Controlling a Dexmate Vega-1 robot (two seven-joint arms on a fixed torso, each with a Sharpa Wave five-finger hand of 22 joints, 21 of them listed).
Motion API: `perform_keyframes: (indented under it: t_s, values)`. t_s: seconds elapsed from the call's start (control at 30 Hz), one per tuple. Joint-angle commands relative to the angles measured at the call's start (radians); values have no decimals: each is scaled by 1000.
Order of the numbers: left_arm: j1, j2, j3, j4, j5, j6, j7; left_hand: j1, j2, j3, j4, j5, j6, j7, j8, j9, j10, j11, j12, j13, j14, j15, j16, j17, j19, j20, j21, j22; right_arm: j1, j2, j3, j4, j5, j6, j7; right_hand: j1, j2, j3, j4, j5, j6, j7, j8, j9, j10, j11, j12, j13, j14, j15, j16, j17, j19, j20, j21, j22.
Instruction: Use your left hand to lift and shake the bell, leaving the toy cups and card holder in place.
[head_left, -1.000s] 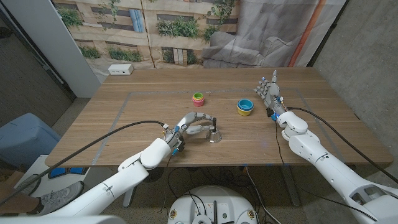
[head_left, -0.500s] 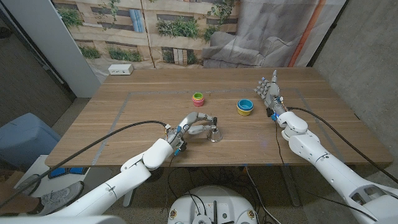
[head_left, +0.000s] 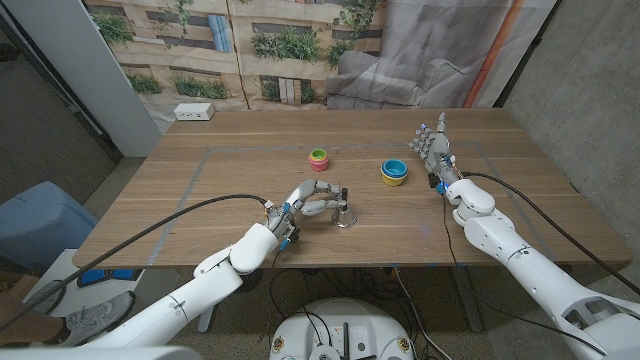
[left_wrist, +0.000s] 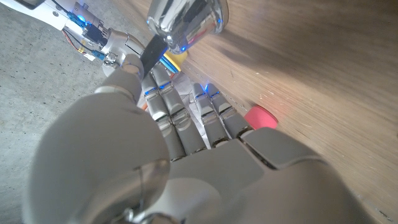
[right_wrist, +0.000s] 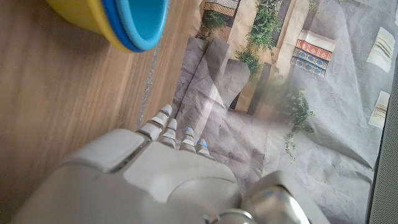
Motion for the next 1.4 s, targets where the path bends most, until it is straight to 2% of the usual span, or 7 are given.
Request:
perform_keyframes:
  t_s: [0.03, 0.37, 0.8, 0.93, 1.4]
  values:
    - [7, -8, -5, -8, 36, 4, 44, 11, 17, -5, -2, -2, 28, 5, 6, 5, 30, -2, 5, 5, 23, -133, 5, 2, 13, -13, 5, 4, -1, -1, 0, -3, 0, -1, -1, 3, 97, -6, -1, 7, -10, 0, 6, 3, -9, -4, 4, 2, -3, -2, 3, 5, 6, 0, 5, 3]
    - [7, -15, -12, -24, 28, 1, 49, 20, 18, -10, -4, -1, 40, 18, 4, 7, 52, -2, 5, 6, 29, -144, 3, 2, 19, -16, 6, 4, -1, -1, 0, -2, 1, -1, 3, 3, 97, -6, -1, 7, -10, 0, 6, 3, -9, -4, 4, 2, -3, -2, 3, 5, 6, 0, 5, 3]
    - [4, -12, -37, -59, 8, 5, 48, 23, 18, -15, -4, -1, 40, 12, 0, 9, 60, -3, 1, 7, 28, -144, 1, 1, 16, -12, 4, 5, -1, 0, 0, -2, 0, -1, -1, 3, 97, -6, -1, 7, -11, 1, 6, 3, -8, -4, 5, 2, -4, 0, 3, 5, 6, -1, 5, 3]
    - [3, 1, -48, -70, 28, -4, 57, 23, 19, -18, -2, -2, 42, 7, -1, 10, 60, -3, -2, 7, 29, -143, 1, 2, 16, -10, 4, 5, -1, 0, 0, -2, 0, -1, -1, 3, 97, -6, -1, 7, -10, 0, 6, 3, -9, -4, 5, 2, -3, 0, 4, 5, 6, -1, 6, 3]
    - [17, 55, -101, -104, 70, -30, 73, 22, 23, -26, 1, -2, 49, 11, -2, 13, 75, -4, -5, 10, 27, -142, -1, 2, 6, -7, 0, 5, 0, 0, 0, -1, 0, -1, -1, 3, 97, -6, -1, 7, -11, 1, 5, 3, -9, -4, 5, 2, -3, 0, 3, 5, 7, -1, 6, 3]
